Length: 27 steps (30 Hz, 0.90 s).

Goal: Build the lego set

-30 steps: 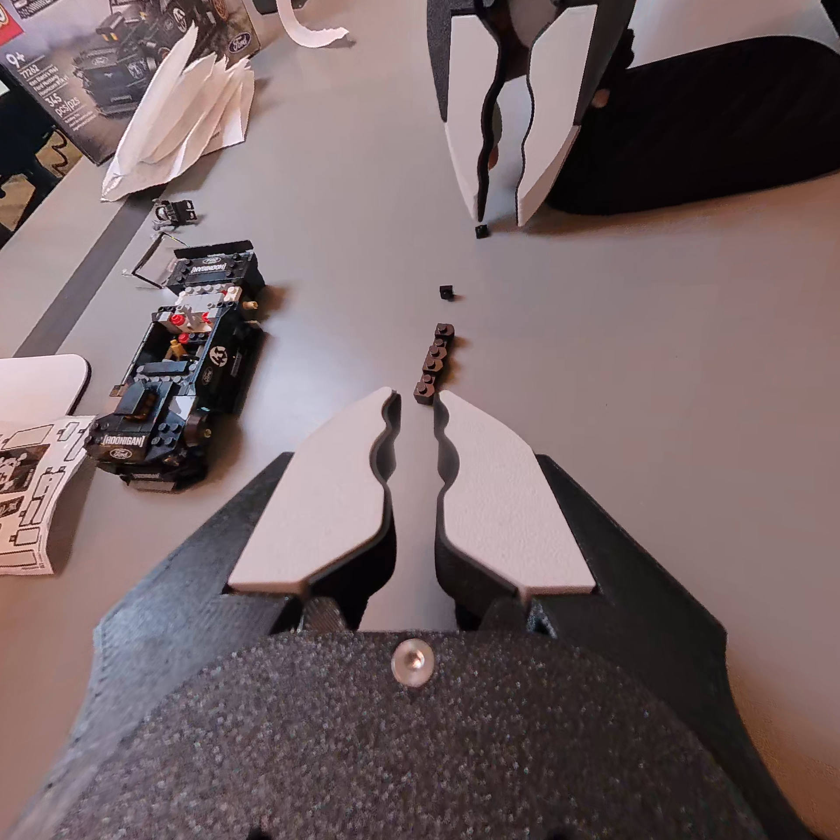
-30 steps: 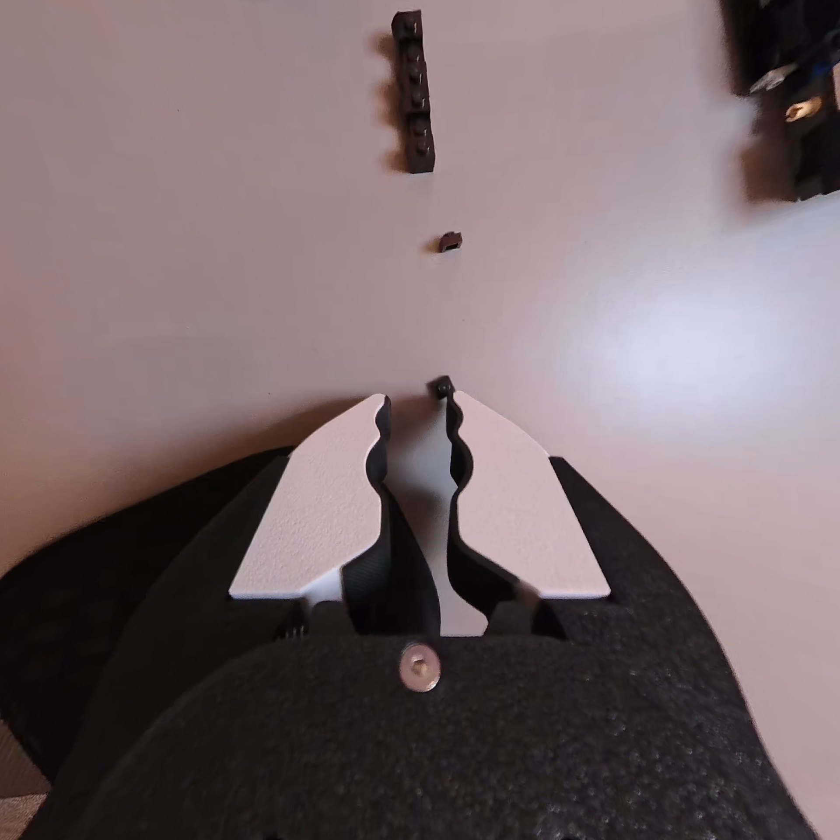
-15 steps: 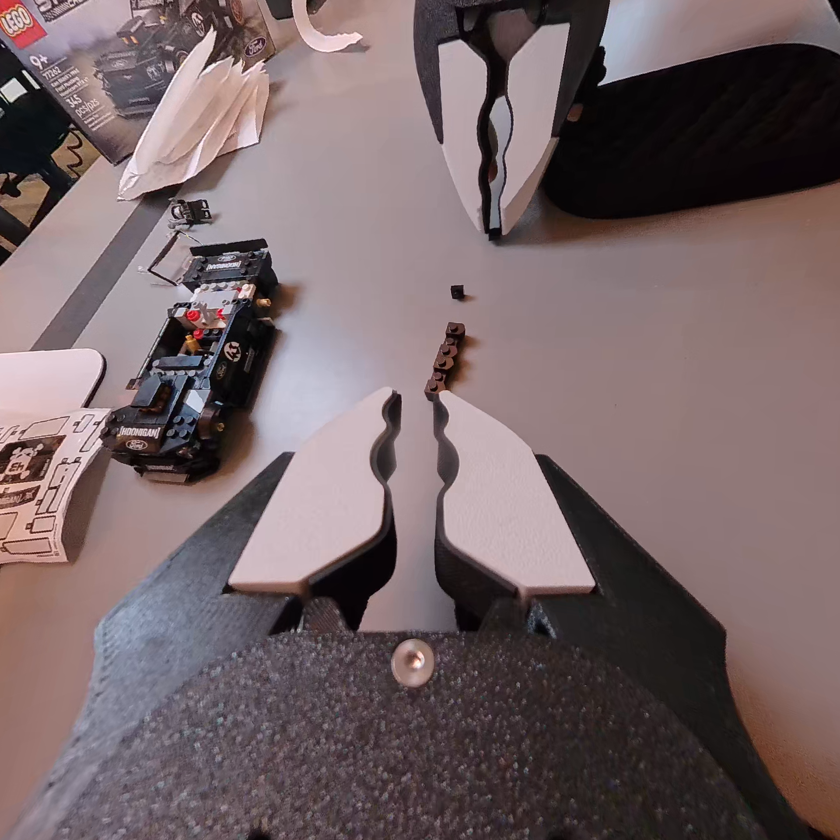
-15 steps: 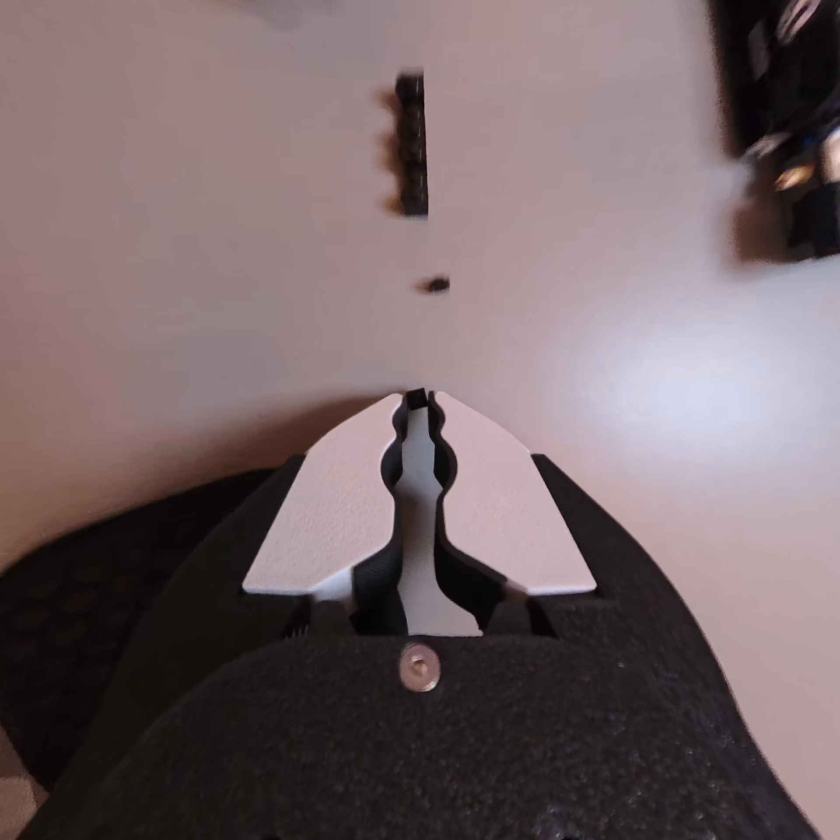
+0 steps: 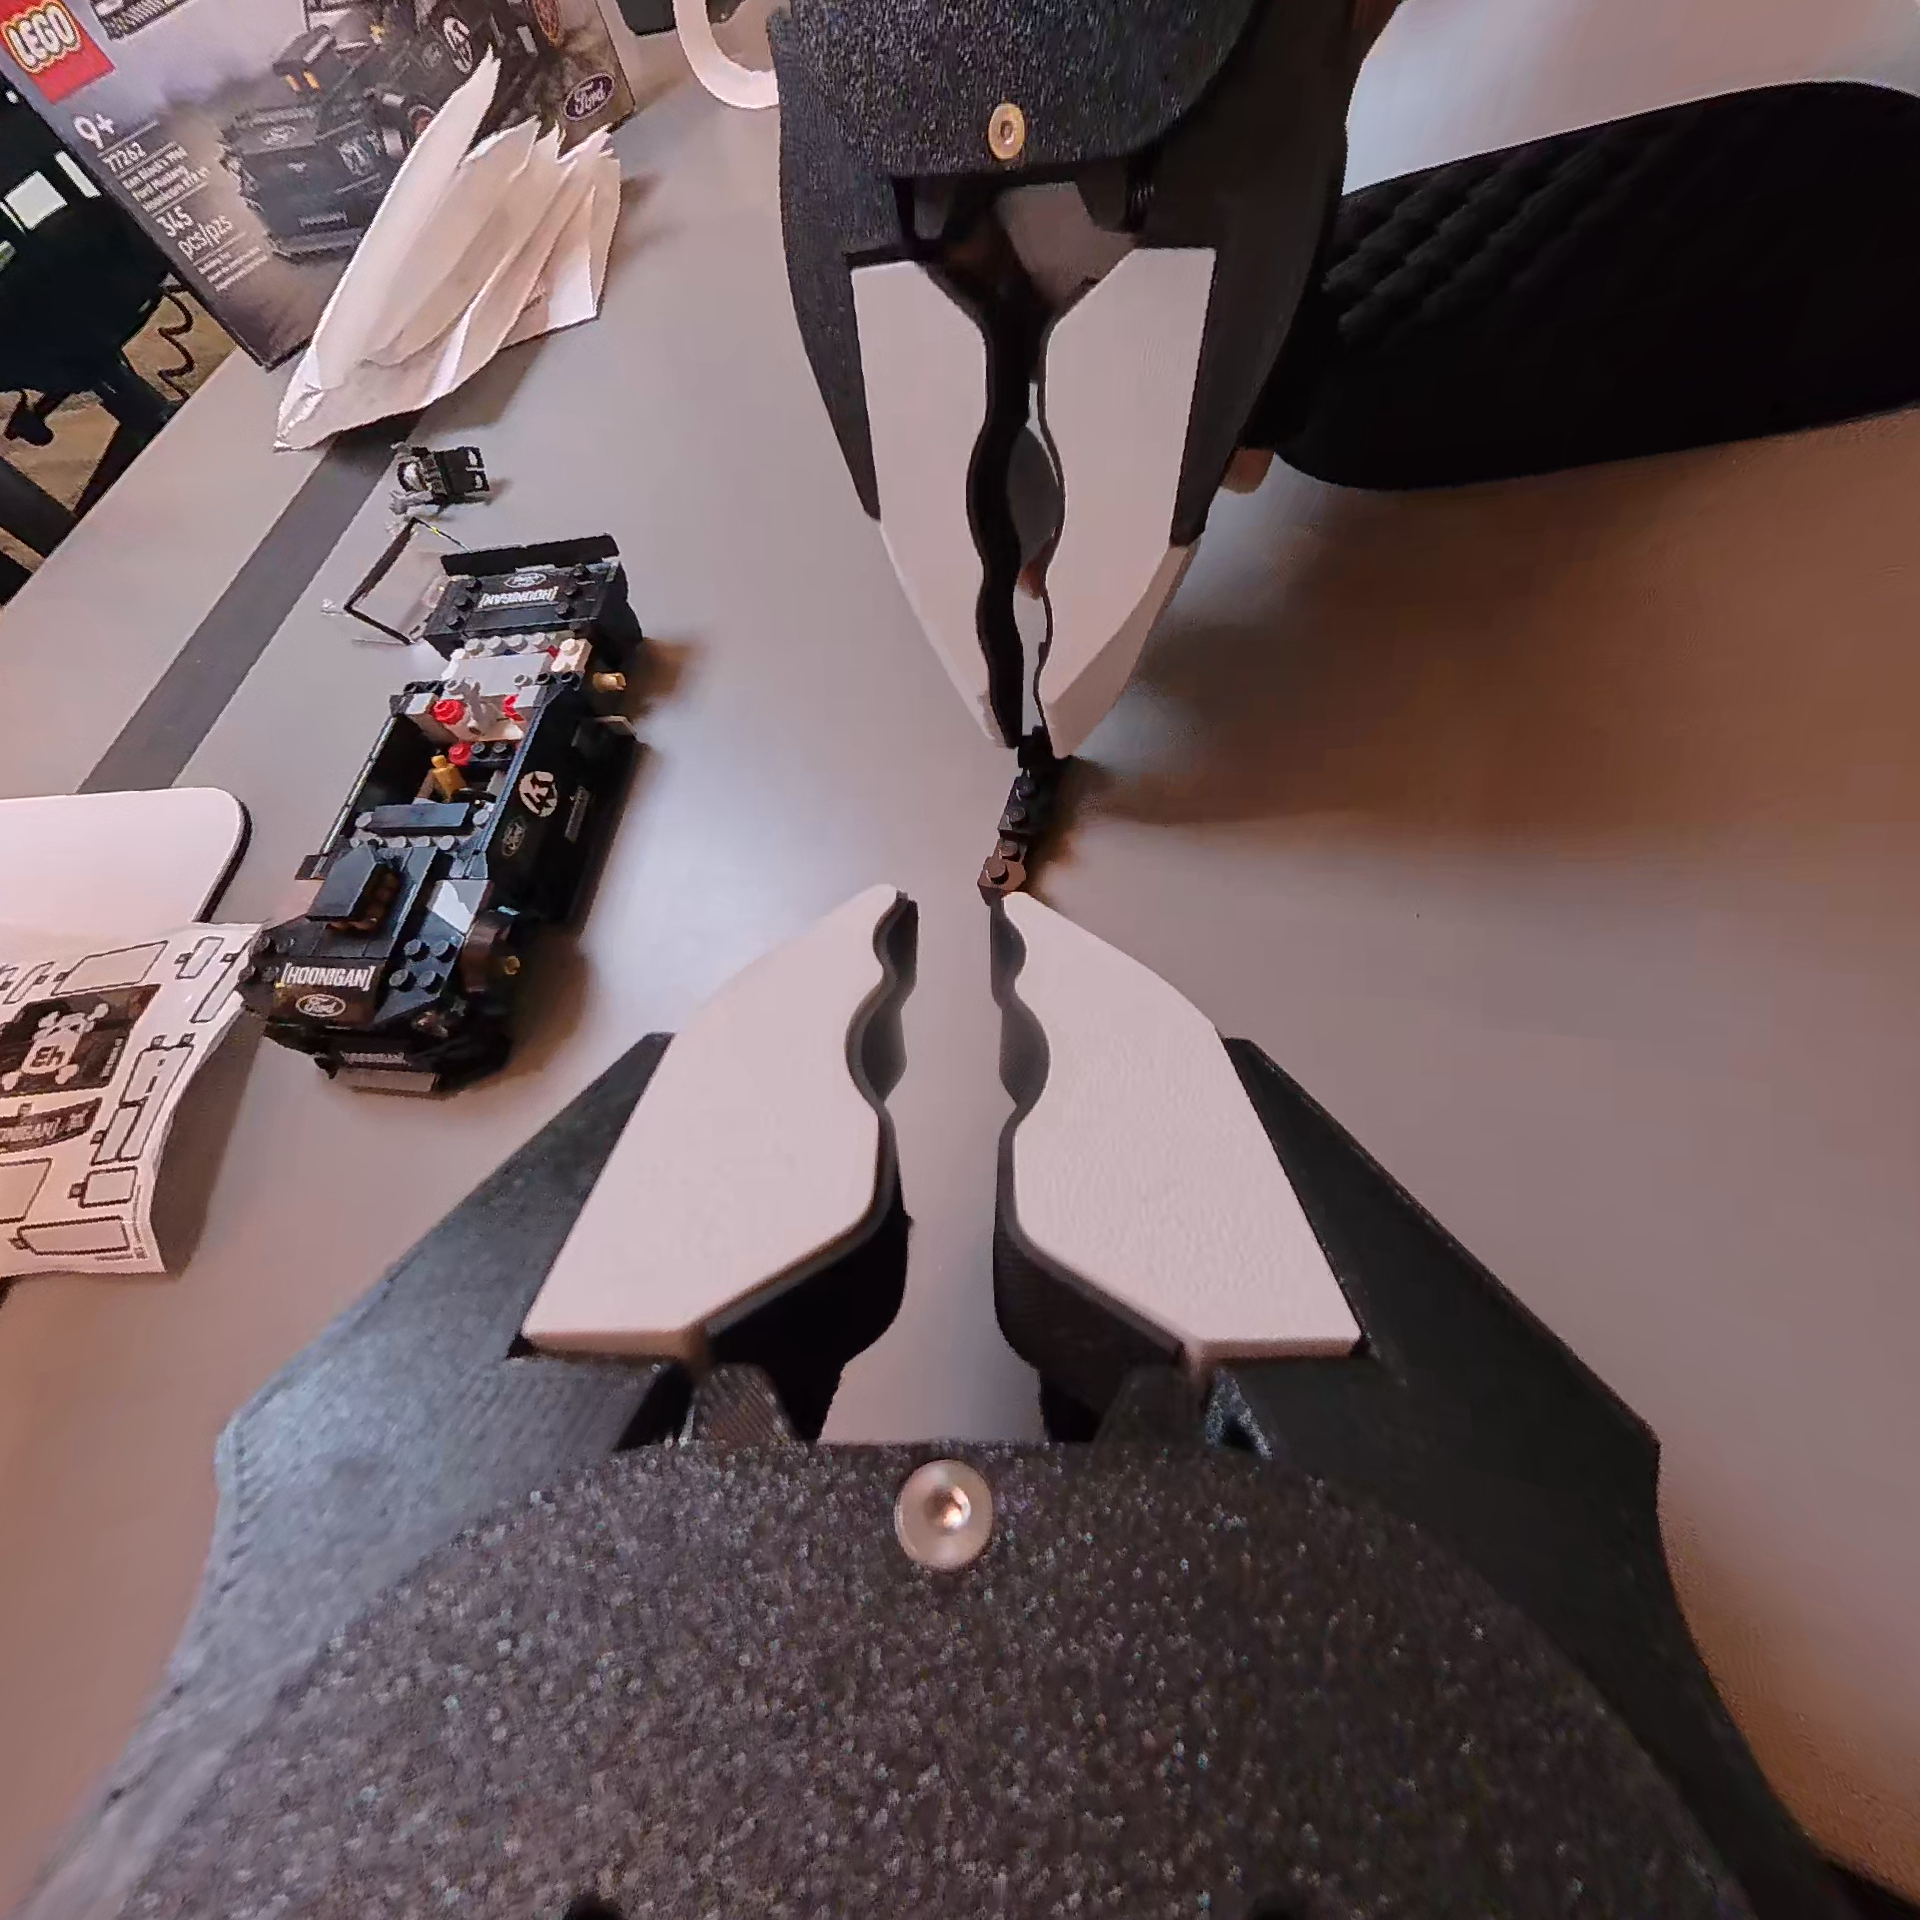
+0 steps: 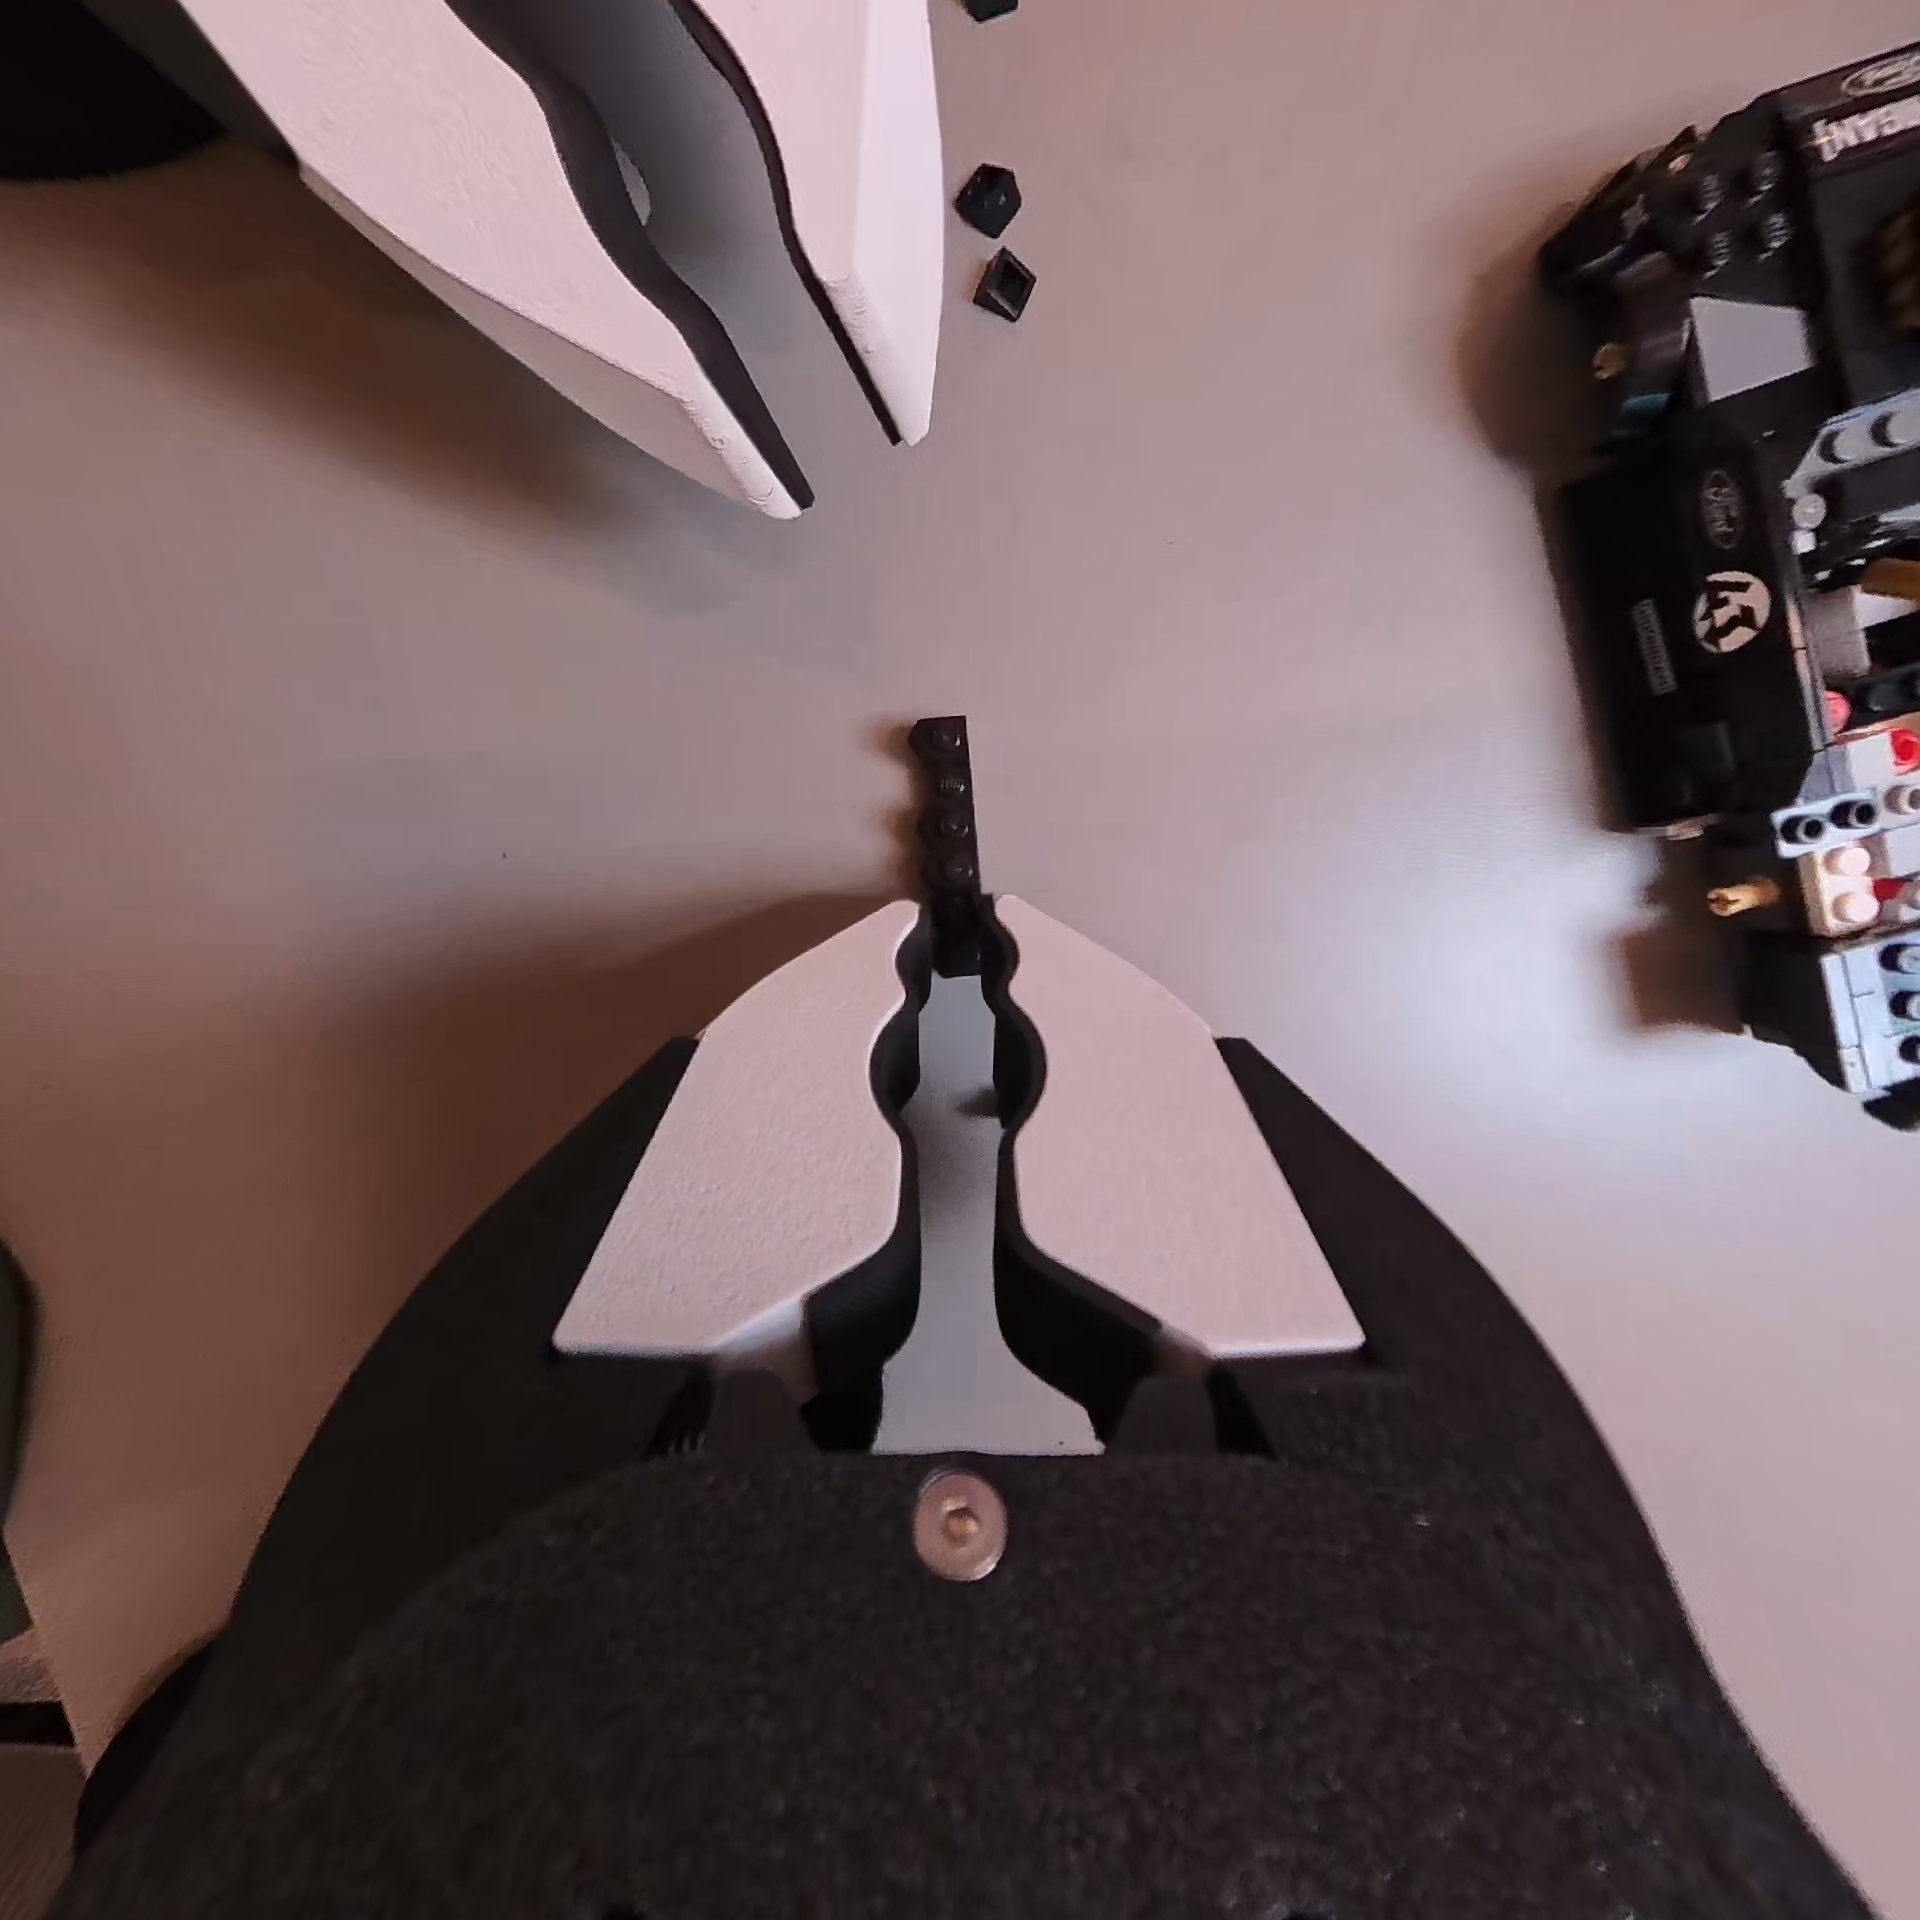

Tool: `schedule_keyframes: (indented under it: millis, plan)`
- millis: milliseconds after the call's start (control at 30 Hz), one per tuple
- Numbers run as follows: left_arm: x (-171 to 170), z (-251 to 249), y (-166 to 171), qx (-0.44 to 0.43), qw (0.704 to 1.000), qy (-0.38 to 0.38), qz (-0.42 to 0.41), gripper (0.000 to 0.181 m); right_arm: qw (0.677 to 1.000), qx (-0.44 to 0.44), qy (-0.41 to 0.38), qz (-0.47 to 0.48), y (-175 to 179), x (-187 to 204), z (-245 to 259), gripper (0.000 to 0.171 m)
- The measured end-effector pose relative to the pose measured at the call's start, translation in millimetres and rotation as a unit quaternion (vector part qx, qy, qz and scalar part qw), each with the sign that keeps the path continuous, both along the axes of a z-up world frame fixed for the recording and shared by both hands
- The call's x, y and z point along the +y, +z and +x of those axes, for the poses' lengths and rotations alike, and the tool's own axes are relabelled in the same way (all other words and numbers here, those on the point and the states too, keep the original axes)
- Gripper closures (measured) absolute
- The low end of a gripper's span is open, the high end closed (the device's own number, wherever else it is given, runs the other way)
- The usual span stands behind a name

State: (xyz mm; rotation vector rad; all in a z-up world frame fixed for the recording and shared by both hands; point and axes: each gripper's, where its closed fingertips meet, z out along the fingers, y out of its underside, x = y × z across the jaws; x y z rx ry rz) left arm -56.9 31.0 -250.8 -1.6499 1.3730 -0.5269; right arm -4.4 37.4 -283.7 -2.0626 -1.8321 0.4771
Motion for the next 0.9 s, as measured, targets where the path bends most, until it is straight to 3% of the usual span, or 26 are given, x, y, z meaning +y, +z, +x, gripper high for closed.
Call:
schedule_keyframes:
  millis: [567,767,900]
  plan:
    - [0,4,-9,0.015,1.0,-0.001,-0.013,0.164,1.0,-0.016,-0.019,-0.002,-5,2,1,0.163]
    - [6,24,-33,0.078,0.994,-0.029,-0.074,0.15,1.0,-0.011,-0.025,-0.002,-6,3,1,0.163]
    - [10,34,-37,0.093,0.99,-0.044,-0.095,0.15,1.0,-0.005,-0.026,-0.006,-6,2,1,0.163]
